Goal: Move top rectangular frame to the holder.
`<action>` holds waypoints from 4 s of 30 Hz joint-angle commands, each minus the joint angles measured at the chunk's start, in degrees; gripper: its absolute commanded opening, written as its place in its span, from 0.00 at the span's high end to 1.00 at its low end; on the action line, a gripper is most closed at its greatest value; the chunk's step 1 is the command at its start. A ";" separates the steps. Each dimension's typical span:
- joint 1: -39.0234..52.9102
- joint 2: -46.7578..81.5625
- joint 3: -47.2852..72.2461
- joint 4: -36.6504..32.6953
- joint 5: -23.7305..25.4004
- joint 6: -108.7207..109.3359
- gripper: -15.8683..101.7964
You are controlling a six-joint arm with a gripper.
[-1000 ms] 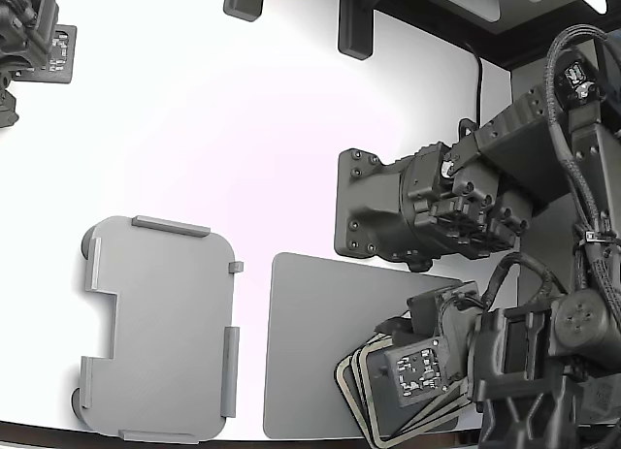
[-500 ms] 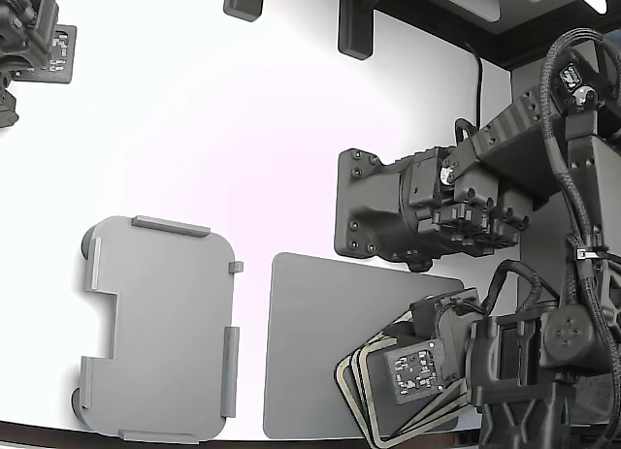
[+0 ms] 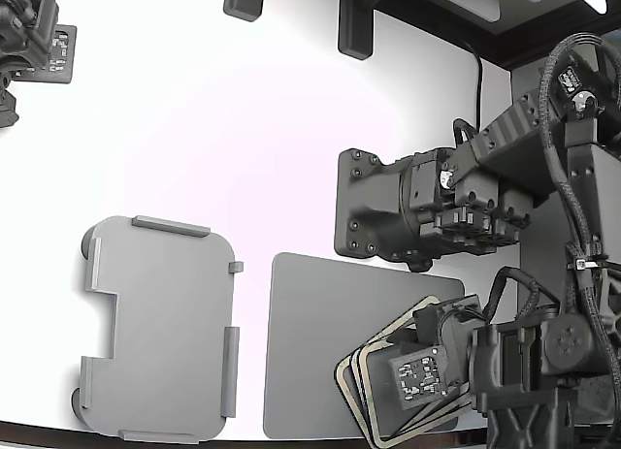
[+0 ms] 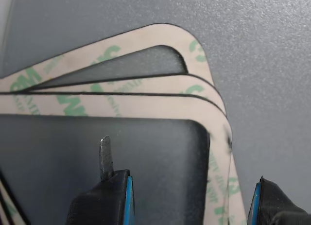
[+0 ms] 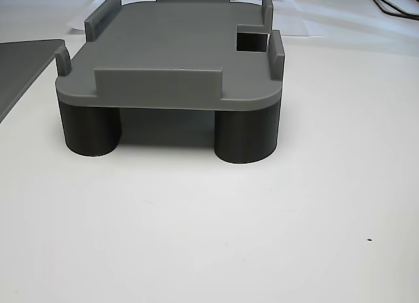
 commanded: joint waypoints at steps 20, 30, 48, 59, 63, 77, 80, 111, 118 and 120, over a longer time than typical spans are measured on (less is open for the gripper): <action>1.49 0.26 3.43 -2.11 -2.02 4.04 0.15; 1.58 0.53 5.01 -2.72 -3.34 5.19 0.26; 1.76 2.37 8.17 -3.96 -3.60 5.71 0.39; 1.93 2.72 9.14 -4.13 -3.78 5.89 0.49; 1.93 2.72 9.32 -4.31 -3.87 5.89 0.58; 1.93 2.37 8.61 -3.25 -4.22 6.77 0.96; 1.76 2.46 6.15 -0.62 -3.78 6.77 0.96; -35.68 -12.92 -34.19 13.62 13.45 55.02 0.96; -46.41 -19.25 -42.36 13.71 8.88 51.15 0.96; -48.69 -21.62 -44.12 13.71 7.56 49.75 0.96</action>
